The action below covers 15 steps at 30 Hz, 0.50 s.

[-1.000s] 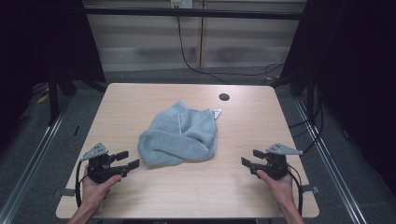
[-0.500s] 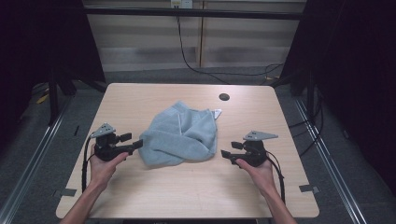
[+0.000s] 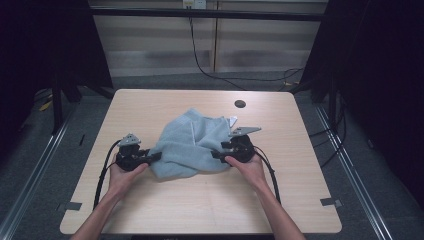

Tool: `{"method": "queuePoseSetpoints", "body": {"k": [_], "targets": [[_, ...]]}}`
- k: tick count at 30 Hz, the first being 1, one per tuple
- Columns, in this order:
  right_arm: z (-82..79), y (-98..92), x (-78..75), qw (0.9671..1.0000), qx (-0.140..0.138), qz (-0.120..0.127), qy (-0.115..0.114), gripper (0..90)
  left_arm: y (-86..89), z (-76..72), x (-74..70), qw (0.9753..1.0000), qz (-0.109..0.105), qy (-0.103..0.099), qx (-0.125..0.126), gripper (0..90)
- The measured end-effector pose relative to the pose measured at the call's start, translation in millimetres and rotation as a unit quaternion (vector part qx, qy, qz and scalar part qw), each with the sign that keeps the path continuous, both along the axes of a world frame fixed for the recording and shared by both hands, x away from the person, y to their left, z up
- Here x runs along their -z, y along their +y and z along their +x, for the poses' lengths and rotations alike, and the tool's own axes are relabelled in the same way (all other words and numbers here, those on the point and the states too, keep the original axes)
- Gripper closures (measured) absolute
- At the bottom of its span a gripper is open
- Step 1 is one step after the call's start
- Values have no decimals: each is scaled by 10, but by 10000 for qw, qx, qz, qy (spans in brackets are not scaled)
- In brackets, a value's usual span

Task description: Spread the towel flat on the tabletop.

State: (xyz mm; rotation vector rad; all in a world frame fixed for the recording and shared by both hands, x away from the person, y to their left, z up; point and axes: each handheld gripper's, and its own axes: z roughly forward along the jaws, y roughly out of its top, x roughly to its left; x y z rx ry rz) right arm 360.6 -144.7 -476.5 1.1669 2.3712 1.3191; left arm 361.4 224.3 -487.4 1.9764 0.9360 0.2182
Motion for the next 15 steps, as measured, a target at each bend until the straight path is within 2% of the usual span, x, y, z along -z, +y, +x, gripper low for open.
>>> {"method": "queuePoseSetpoints", "body": {"k": [5, 6, 8, 10, 11, 15], "targets": [[113, 65, 112, 9999, 80, -32, 88, 424, -51, -25, 80, 9998, 95, 77, 138, 660], [143, 96, 175, 9995, 155, -171, 206, 513, -78, -55, 97, 9996, 141, 91, 210, 661], [150, 97, 240, 9991, 222, -204, 281, 607, -87, -72, 93, 9995, 158, 82, 256, 664], [109, 65, 280, 9992, 240, -156, 291, 705, -89, -158, 115, 9989, 145, 141, 414, 668], [75, 45, 288, 9991, 242, -146, 318, 727, -93, -188, 128, 9986, 145, 163, 474, 669], [-102, -26, 294, 9990, 81, -195, 381, 757, -92, -371, 127, 9976, 85, 244, 642, 668]]}}
